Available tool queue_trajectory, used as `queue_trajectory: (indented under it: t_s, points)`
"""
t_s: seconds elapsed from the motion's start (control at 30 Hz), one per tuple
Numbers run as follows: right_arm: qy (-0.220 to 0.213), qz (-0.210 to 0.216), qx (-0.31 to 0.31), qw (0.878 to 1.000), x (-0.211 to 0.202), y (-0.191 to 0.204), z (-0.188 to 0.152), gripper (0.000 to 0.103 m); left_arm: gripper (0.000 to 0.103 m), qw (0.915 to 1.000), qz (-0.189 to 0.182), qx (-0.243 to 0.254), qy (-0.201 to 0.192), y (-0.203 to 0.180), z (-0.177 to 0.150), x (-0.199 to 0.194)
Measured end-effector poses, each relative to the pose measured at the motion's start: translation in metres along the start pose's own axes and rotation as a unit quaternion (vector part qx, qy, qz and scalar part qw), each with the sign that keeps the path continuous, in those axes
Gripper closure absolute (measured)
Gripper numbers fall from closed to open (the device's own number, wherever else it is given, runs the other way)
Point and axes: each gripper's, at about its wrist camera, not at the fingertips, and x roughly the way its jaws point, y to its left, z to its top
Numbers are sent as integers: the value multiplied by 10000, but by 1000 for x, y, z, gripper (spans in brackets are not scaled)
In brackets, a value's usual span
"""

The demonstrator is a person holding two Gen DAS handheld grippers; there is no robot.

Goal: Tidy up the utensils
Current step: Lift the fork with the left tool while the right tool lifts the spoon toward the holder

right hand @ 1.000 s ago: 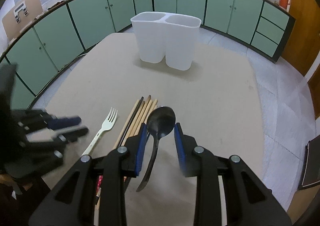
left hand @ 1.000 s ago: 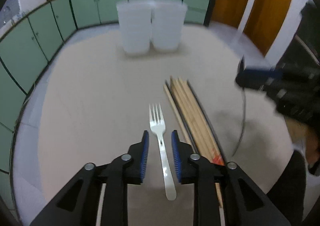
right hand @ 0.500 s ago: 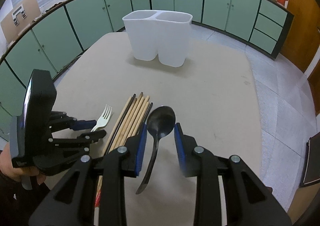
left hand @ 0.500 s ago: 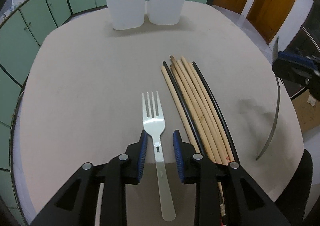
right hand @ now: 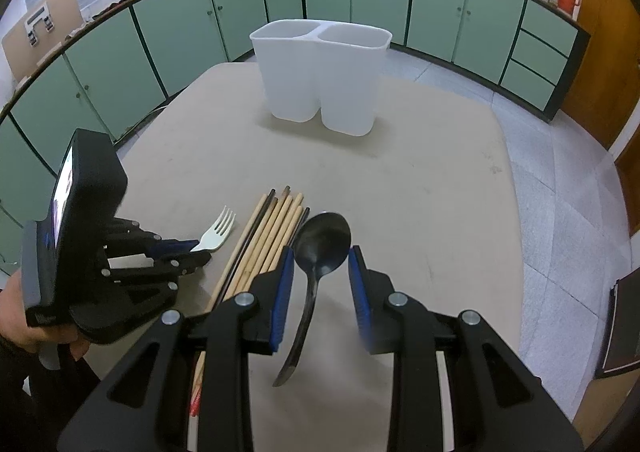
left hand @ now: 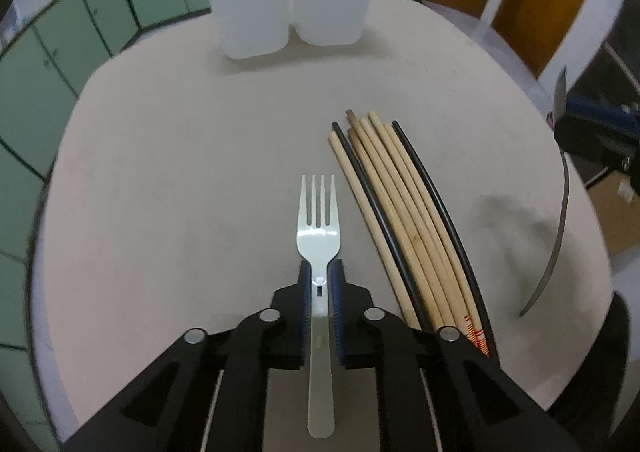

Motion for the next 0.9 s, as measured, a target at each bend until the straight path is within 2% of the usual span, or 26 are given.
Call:
queue_trajectory:
  t_s: [0.03,0.07,0.1,0.13,0.23,0.3,0.4,0.47,0.53,0.67,0.9]
  points:
    - [2,3,5,10000,0,0,0,76,71,10000,68,54,-3,-2,2,0]
    - [6,9,8,10000,0,0,0,76,48,9998,183,72,-25,-3,3,-1]
    - [8,13,3,10000,0,0,0,76,42,9995,279,97,-58,-4,5,-1]
    - [9,15,0,10000,0,0,0,76,41,9992,359,154,-89,-6,7,0]
    - [24,10,3,10000,1,-2,0,76,41,9992,339,186,-42,-5,10,4]
    - [31,11,25,10000,1,-3,0,76,45,9996,232,123,-46,0,12,4]
    - [43,16,31,10000,3,-3,0,76,62,9999,113,56,-70,6,15,3]
    - [58,11,34,10000,4,-2,-1,76,80,10000,58,20,-62,9,17,3]
    - [60,15,48,10000,4,-1,-2,76,80,9999,-69,-64,-45,13,16,1]
    - [43,4,52,10000,4,0,-1,76,80,9999,-74,-81,-121,15,14,-3]
    - [-56,-39,0,10000,-5,1,4,76,80,9965,19,-223,-803,25,21,-49]
